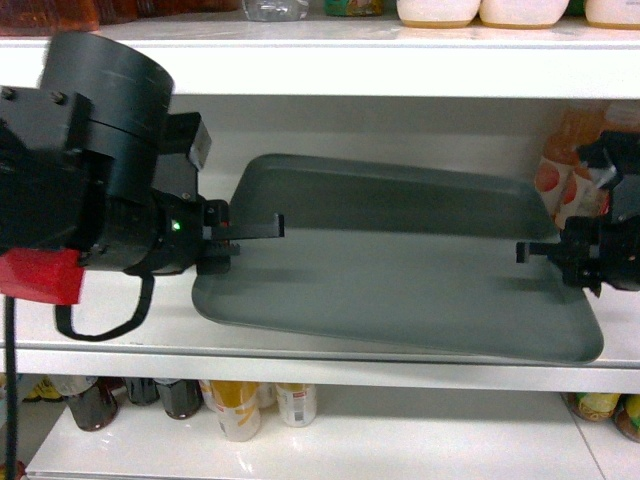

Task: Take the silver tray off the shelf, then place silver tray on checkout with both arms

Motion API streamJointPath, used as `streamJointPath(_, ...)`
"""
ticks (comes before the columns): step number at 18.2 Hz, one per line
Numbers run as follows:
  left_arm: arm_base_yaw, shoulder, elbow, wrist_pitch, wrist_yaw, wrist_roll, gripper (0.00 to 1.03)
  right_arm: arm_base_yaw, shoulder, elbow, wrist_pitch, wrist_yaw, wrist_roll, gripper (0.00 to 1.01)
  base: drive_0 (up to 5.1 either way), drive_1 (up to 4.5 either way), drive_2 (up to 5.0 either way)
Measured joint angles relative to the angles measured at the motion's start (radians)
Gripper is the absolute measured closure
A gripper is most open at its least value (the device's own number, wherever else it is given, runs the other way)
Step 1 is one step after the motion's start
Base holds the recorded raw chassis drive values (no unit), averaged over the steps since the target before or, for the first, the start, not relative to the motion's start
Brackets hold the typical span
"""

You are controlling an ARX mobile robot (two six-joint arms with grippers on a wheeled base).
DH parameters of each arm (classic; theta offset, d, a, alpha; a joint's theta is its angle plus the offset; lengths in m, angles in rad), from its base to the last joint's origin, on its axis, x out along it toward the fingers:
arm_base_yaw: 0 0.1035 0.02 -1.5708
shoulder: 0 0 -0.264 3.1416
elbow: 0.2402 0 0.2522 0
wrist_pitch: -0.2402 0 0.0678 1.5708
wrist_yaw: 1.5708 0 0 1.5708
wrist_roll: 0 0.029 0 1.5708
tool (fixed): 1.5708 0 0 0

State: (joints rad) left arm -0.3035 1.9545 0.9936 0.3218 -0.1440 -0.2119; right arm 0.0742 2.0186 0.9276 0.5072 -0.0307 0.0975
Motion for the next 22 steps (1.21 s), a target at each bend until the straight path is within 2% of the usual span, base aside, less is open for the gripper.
streamJointPath(5,-0.024,-0.207,-0.237,0.058,-0.050,0.047,1.00,0.026,-0.250,-0.272,0.039,0.007,0.011,0.98,0.0,0.00,0.0)
streamJointPath(6,-0.027,-0.240,-0.271,0.061,-0.051,0.048,1.00,0.031,-0.280,-0.293,0.040,0.005,0.011,0.98,0.0,0.00,0.0)
streamJointPath(19,-0.027,-0.240,-0.271,0.068,-0.055,0.055,1.00,0.031,-0.280,-0.293,0.043,0.005,0.010,0.98,0.0,0.00,0.0)
streamJointPath(22,-0.027,-0.240,-0.270,0.065,-0.055,0.055,1.00,0.031,-0.280,-0.293,0.042,0.005,0.010,0.98,0.0,-4.10,4.2)
